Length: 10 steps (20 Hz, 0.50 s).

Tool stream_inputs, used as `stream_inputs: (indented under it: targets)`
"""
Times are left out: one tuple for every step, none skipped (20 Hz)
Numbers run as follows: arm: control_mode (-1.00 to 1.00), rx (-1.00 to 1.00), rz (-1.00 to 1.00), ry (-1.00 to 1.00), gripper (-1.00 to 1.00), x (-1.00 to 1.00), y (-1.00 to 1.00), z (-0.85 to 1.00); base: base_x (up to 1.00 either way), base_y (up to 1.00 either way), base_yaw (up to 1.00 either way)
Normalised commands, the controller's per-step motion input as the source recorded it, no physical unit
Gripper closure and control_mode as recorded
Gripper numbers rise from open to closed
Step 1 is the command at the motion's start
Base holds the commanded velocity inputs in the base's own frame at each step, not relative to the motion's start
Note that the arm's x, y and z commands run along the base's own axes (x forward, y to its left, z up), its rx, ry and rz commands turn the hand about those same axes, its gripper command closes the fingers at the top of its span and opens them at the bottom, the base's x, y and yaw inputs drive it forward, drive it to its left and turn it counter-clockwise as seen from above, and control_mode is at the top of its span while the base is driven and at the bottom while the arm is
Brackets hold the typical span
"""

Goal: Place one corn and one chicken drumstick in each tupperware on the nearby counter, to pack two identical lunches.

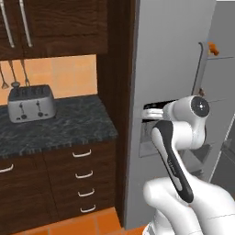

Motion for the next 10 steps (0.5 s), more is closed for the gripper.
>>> stream_inputs:
  targets:
    - [1.00,0.00,0.00,0.00,-1.00,0.00,0.00,0.00,0.00,-0.74,0.00]
    - [1.00,0.00,0.00,0.00,-1.00,0.00,0.00,0.00,0.00,-0.71,0.00]
    - [1.00,0.00,0.00,0.00,-1.00,0.00,0.00,0.00,0.00,-0.59,0.00]
    - [1.00,0.00,0.00,0.00,-1.00,0.00,0.00,0.00,0.00,-0.54,0.00]
    - [1.00,0.00,0.00,0.00,-1.00,0.00,0.00,0.00,0.00,-0.53,0.00]
    - [1.00,0.00,0.00,0.00,-1.00,0.00,0.00,0.00,0.00,-0.56,0.00]
    - [1.00,0.00,0.00,0.00,-1.00,0.00,0.00,0.00,0.00,-0.54,0.00]
    - [1.00,0.00,0.00,0.00,-1.00,0.00,0.00,0.00,0.00,-0.56,0.00]
    - [1.00,0.00,0.00,0.00,-1.00,0.00,0.00,0.00,0.00,-0.63,0.00]
    - [1.00,0.00,0.00,0.00,-1.00,0.00,0.00,0.00,0.00,-0.64,0.00]
